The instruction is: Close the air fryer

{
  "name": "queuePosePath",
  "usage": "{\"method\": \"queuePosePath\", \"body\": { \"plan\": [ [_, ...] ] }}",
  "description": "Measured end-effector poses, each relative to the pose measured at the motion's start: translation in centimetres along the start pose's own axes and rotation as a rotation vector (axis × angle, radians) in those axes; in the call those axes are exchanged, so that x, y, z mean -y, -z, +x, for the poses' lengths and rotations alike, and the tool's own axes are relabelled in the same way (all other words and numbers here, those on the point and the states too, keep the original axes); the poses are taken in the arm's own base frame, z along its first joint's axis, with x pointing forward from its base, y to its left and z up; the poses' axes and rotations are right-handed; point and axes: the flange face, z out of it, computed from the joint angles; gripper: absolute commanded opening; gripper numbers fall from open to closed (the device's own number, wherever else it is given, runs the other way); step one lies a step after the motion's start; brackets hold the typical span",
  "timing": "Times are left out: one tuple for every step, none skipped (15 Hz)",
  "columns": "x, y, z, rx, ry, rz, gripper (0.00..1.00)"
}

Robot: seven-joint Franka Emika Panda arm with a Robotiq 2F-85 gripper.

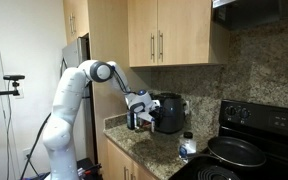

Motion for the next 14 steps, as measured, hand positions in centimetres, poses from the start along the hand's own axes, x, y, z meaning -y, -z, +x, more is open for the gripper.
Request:
{"method": "queuePosePath", "body": {
  "plan": [
    [0.1,0.0,-0.3,-0.018,0.019,-0.001,1.00],
    [0.1,0.1,-0.6,-0.035,0.036,-0.002,1.00],
    [0.2,0.1,-0.8,-0.053,0.051,-0.005,1.00],
    [0.3,0.1,-1.1,-0.070,0.064,-0.007,1.00],
    [0.4,0.1,-1.3,-0.088,0.084,-0.010,1.00],
    [0.4,-0.1,-1.6,-0.104,0.110,-0.011,1.00],
    [0.5,-0.4,-1.8,-0.123,0.140,-0.011,1.00],
    [0.4,-0.6,-1.9,-0.147,0.167,-0.017,1.00],
    [0.2,-0.8,-2.4,-0.167,0.192,-0.024,1.00],
    [0.0,-1.0,-2.8,-0.186,0.219,-0.029,1.00],
    [-0.3,-0.9,-2.8,-0.188,0.241,-0.026,1.00],
    [-0.8,-0.8,-2.6,-0.184,0.252,-0.023,1.00],
    [-1.2,-0.7,-2.5,-0.184,0.247,-0.022,1.00],
    [-1.3,-0.7,-2.4,-0.184,0.223,-0.017,1.00]
  ]
}}
